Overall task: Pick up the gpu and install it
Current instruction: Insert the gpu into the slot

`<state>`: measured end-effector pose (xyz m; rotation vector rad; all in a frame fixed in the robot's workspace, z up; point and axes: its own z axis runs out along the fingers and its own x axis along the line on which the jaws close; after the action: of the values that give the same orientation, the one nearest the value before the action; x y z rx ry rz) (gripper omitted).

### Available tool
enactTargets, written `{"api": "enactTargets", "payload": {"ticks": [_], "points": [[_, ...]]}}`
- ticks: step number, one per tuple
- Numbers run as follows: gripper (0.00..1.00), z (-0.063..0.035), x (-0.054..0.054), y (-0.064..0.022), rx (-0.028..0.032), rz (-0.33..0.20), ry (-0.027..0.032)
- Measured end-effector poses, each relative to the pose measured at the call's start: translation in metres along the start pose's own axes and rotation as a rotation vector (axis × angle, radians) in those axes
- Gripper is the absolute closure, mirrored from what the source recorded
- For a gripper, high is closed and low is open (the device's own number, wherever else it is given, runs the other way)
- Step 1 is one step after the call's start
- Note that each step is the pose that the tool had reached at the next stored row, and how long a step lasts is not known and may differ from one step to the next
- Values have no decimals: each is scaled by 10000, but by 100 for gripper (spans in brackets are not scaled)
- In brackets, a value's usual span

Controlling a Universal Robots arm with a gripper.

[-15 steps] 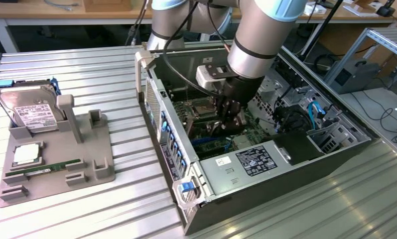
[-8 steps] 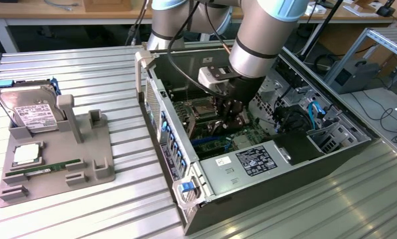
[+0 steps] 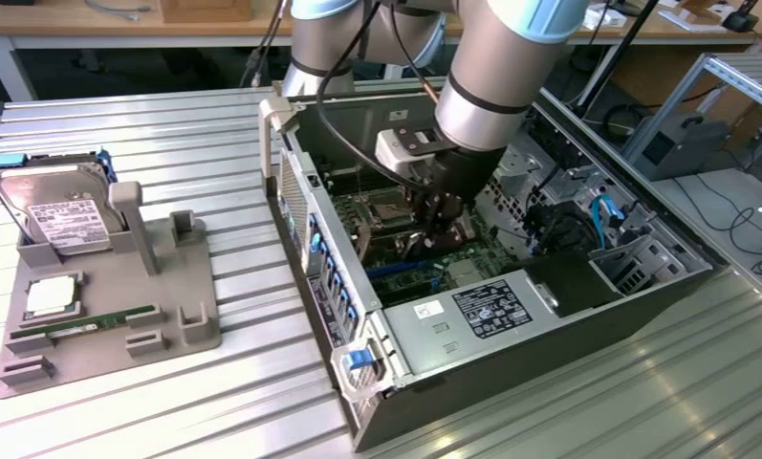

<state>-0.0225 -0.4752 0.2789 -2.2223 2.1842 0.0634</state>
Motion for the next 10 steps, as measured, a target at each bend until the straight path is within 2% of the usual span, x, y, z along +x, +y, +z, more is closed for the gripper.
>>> {"api": "enactTargets", "payload": {"ticks": [1,5,10], "points": [[73,1,-13,0,-2,20,153],[73,6,-95,-9,-5,24,179],[73,8,-130,5,0,32,202]]}}
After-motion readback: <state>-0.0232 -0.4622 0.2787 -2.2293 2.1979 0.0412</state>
